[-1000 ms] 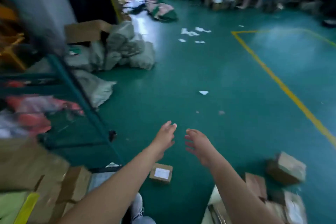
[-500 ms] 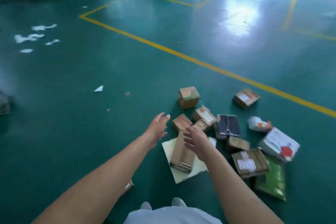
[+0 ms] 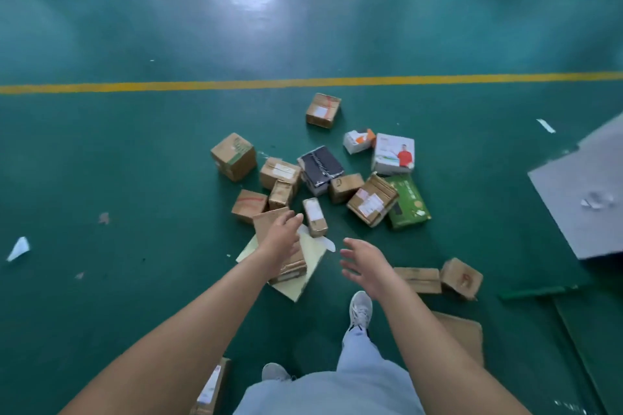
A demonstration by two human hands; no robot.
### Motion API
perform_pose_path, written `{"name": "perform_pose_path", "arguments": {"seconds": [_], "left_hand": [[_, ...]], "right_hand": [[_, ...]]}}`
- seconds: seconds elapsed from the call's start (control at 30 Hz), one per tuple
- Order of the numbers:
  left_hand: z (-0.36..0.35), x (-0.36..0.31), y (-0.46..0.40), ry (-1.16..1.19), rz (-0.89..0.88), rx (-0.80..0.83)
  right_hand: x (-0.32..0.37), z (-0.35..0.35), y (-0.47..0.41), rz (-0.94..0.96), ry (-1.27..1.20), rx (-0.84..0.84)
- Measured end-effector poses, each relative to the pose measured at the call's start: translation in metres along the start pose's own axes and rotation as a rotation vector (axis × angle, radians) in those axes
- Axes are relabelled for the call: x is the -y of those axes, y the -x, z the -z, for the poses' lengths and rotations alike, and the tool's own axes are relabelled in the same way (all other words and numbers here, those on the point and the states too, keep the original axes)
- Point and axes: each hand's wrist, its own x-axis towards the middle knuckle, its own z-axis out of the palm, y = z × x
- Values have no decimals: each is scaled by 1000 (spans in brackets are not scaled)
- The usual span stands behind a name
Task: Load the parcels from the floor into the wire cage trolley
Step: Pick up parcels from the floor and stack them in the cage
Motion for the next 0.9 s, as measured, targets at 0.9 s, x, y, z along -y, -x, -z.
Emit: {"name": "perform_pose_path", "arguments": {"seconds": [0.9], "left_hand": [[-390, -99, -264, -514, 250, 106]], "right_hand": [[147, 379, -253, -69, -62, -229]]}}
